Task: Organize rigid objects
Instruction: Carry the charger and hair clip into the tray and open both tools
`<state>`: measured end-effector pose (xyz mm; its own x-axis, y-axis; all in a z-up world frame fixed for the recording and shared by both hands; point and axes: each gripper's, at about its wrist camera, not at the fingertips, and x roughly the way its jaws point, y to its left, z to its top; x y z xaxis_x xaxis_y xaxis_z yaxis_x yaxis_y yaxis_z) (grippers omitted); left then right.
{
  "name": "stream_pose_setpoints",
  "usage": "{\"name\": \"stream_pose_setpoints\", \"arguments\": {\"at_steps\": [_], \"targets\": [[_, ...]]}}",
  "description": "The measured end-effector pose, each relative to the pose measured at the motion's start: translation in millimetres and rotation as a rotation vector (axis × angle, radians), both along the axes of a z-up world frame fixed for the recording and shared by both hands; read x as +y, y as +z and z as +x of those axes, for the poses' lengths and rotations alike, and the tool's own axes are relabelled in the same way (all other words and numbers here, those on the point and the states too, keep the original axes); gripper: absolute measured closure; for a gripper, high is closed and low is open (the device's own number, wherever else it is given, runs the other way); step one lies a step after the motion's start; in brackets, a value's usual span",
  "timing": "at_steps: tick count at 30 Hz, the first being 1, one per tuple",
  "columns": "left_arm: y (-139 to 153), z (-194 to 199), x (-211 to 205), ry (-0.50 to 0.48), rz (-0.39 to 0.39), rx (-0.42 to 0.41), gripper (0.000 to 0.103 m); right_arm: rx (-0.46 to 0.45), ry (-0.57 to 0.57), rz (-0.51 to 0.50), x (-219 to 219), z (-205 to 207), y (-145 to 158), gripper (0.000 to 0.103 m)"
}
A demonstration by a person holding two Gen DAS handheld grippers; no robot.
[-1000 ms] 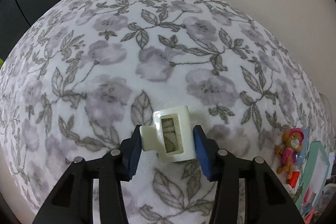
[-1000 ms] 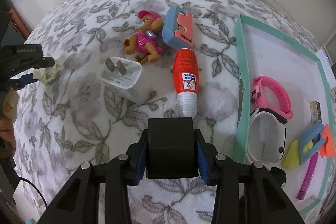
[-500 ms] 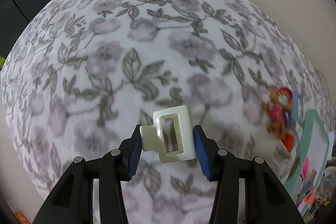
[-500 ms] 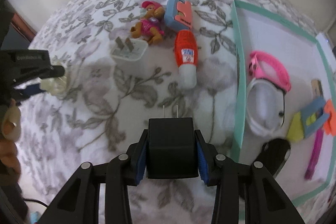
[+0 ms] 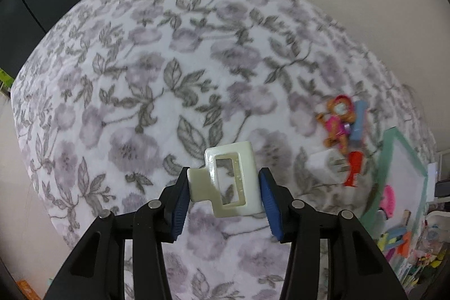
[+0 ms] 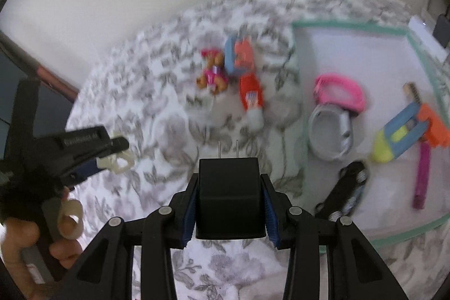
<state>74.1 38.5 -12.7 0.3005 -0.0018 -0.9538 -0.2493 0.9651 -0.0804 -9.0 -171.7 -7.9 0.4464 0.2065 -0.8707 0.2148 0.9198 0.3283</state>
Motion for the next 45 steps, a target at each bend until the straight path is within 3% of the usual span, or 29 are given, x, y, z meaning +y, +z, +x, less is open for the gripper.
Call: {"name": "stream_pose_setpoints", "arguments": {"at_steps": [6,10,15,20,27,33,35,45], "targets": [[39.6,-1.9,-21.9,-0.027,-0.034,-0.093,0.054,-0.091,-0.101,0.001,-32.0,1.4,29.8,0.061],[61.0,-3.2,-48.2,-0.073,-0.068,-0.143,0.054,-0.106,-0.154,-0.061,-55.3,-4.6,44.3,0.061],[80.0,-8.4,-79.9,-0.145,-0.109,-0.19,0.054,-0.131,-0.218,-0.069,-84.5,-13.6,55.8,0.06],[89.3,-17.8,-118.5,-0.234,-0.154,-0.213,0.054,-0.129,-0.291,-0.165,-115.1,-26.0,67.0,0.061],[87.8,-39.1,-175.1,-0.394,-0.167,-0.231,0.054,-0.122,-0.352,-0.304,-141.5,-40.7,80.6,0.06],[76.0,-58.5,-214.9,-0.497,-0.145,-0.226,0.054,-0.125,-0.359,-0.363,-152.3,-51.7,87.0,0.066],[68.4,-63.3,-226.2,-0.527,-0.148,-0.218,0.054,-0.114,-0.348,-0.364,-152.8,-50.9,82.9,0.071],[23.8,-70.7,-253.9,-0.594,-0.087,-0.128,0.053,-0.003,-0.338,-0.312,-169.5,-47.8,40.6,0.071]]}}
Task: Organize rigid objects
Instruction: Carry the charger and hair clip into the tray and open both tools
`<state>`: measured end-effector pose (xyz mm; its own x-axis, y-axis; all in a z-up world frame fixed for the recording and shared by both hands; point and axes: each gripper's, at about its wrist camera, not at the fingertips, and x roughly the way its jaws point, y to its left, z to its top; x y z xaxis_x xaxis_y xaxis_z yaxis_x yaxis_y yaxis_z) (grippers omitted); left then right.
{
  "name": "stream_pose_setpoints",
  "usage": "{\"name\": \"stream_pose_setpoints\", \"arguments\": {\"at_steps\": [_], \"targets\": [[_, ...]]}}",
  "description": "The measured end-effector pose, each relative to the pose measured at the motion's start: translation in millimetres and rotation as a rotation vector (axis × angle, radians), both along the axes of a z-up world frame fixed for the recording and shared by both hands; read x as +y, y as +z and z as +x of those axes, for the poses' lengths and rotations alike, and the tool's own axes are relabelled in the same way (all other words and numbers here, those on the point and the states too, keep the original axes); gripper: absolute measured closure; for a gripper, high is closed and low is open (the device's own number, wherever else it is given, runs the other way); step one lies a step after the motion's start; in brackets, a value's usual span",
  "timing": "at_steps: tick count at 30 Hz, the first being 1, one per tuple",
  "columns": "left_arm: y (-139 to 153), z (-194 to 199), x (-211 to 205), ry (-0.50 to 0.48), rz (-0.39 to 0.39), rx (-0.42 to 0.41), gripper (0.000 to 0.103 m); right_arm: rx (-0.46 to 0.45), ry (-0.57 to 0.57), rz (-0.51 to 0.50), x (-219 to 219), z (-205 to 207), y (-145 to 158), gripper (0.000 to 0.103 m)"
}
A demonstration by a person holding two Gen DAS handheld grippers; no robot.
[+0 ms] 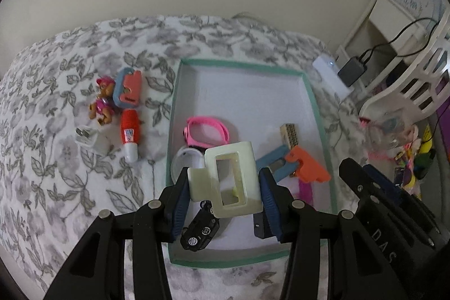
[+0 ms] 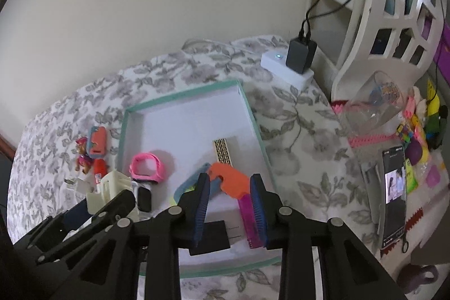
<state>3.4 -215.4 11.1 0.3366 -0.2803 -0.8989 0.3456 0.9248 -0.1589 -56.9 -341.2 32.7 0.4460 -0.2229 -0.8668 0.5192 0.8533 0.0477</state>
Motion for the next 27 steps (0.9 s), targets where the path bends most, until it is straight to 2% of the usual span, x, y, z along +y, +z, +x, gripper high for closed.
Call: {"name": "stream_pose_setpoints", "arguments": {"at_steps": [5,15,22,27], "targets": [[-13.4,-0.6,-3.5,-0.008,0.014,0.018,0.053,0.055,-0.015,0.002,-4.7,1.6,-16.4,0.071],[-34.1,-0.6,-11.4,-0.022,0.061,0.041,0.053,0.072,-0.015,0.001,-8.4,2.8,-22.7,0.071],[-31.4,-1.7,-11.7,-0.024,0.068,0.03,0.053,0.079,-0.018,0.002,-9.4,2.1,-25.6,0.071],[-17.9,-2.8,-9.7,-0.026,0.048,0.005,0.053,0.054,-0.018,-0.003,-8.3,0.2,-16.8,0.071]]}}
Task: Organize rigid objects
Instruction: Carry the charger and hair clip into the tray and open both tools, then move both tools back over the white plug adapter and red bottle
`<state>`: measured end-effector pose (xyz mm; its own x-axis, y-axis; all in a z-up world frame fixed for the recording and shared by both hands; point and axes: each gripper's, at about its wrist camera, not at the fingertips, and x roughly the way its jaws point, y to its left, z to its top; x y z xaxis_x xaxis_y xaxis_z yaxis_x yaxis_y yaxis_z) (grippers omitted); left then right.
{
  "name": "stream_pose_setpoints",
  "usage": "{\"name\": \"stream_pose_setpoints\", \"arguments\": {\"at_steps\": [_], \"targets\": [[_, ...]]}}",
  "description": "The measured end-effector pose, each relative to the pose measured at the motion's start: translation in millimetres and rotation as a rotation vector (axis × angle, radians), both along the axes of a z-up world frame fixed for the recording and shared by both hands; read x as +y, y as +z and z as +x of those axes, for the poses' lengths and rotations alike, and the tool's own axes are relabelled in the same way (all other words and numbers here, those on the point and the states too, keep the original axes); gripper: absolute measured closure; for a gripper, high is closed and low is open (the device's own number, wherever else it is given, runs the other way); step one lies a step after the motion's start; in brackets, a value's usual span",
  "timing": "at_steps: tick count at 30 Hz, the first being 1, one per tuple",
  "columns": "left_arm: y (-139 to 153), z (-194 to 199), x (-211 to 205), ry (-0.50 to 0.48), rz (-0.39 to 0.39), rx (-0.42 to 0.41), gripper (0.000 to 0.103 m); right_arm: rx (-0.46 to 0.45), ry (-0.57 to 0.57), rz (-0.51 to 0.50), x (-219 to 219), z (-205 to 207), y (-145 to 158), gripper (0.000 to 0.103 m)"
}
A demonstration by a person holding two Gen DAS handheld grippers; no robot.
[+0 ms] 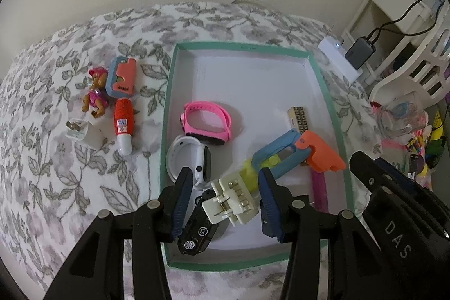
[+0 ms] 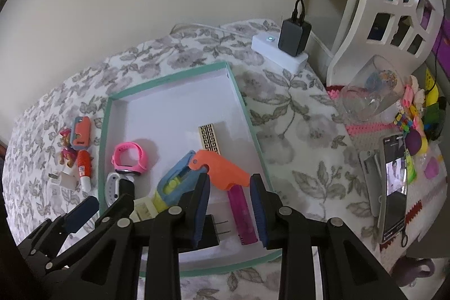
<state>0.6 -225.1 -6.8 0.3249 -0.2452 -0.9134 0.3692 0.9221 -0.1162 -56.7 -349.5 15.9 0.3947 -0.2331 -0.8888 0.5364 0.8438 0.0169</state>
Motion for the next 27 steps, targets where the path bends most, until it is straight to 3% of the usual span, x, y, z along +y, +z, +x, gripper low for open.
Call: {"name": "stream_pose_setpoints", "arguments": {"at_steps": [5,7,12,15,20,23,25,27], "targets": [[14.5,1.0,6.8,0.011,-0.015,-0.025,0.051,-0.052,0.005,-0.009,5.3,-3.1,17.5,0.071],[19.5,4.0,13.9,0.036,-0.013,-0.033,0.044,-0.068,0.01,-0.003,8.0,-2.8,21.9,0.071],[26.0,14.3,34.3,0.114,0.022,-0.065,0.041,-0.064,0.048,0.023,19.5,4.0,17.2,0.071],[24.1,22.8,48.7,0.172,0.065,-0.069,0.025,-0.046,0.081,0.046,27.5,10.2,8.5,0.071],[13.0,38.1,76.2,0.274,0.073,-0.003,0.016,-0.011,0.103,0.033,35.8,15.0,-1.0,0.07],[9.5,42.0,85.8,0.31,0.091,0.01,0.015,0.001,0.103,0.023,36.6,16.3,-3.3,0.058],[9.1,42.6,89.1,0.323,0.094,0.013,0.014,0.002,0.095,0.018,36.6,16.4,-4.0,0.038],[8.7,43.2,91.4,0.336,0.092,0.017,0.011,0.001,0.093,0.017,37.0,16.9,-4.2,0.037]]}}
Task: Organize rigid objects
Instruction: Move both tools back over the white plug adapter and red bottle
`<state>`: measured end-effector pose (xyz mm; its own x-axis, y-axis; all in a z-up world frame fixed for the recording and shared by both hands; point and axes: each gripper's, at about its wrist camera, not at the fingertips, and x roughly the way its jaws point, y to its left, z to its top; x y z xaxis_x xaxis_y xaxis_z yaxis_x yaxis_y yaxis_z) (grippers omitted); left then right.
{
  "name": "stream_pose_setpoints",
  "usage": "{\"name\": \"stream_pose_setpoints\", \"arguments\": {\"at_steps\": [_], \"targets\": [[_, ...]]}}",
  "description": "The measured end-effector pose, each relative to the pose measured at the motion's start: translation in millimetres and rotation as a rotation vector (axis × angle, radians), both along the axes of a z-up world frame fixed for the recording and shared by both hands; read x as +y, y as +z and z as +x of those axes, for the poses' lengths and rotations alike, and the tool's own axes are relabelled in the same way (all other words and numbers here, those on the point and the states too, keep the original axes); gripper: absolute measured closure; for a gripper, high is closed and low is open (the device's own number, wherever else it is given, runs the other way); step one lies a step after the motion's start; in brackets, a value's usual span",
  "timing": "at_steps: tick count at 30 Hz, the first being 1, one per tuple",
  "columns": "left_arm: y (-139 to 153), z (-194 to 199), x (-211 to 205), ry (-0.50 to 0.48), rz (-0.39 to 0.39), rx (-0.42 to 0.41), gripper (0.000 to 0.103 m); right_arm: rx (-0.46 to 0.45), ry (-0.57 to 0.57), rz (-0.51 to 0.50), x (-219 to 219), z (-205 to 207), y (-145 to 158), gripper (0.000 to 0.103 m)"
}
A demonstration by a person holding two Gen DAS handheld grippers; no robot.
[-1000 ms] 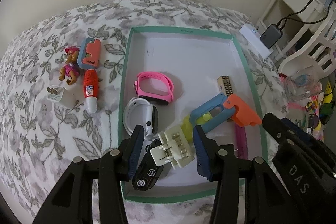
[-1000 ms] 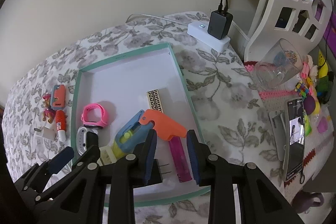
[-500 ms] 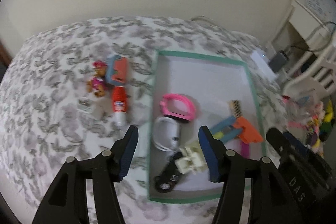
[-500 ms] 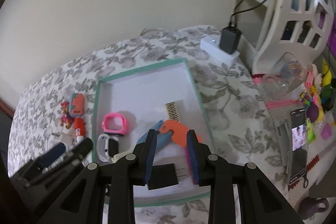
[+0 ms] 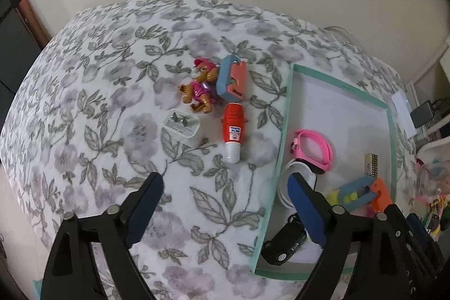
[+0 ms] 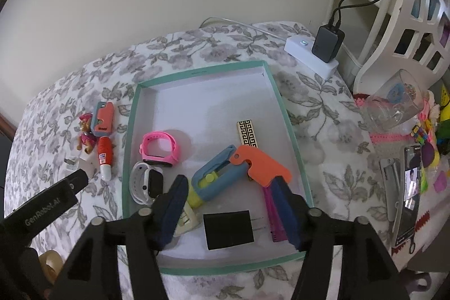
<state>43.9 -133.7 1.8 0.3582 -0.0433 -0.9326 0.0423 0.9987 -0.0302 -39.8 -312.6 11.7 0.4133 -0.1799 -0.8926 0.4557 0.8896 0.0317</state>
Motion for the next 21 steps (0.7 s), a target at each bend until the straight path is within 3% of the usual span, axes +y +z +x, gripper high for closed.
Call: {"name": "stream_pose_setpoints", "arguments": {"at_steps": [14,16,21], "targets": [[-8.1,2.8,10.9,0.051,0.015,0.031,0.01,0.035,0.023,-0.026,6.8,5.4,-9.2,0.012],[-8.4,3.8,13.4,0.059,0.011,0.035,0.009,0.04,0.022,-0.03,7.6,5.8,-10.6,0.0],[-10.9,6.1,18.3,0.069,-0.001,0.053,0.009,0.061,0.019,-0.051,9.7,6.8,-15.6,0.0]]}}
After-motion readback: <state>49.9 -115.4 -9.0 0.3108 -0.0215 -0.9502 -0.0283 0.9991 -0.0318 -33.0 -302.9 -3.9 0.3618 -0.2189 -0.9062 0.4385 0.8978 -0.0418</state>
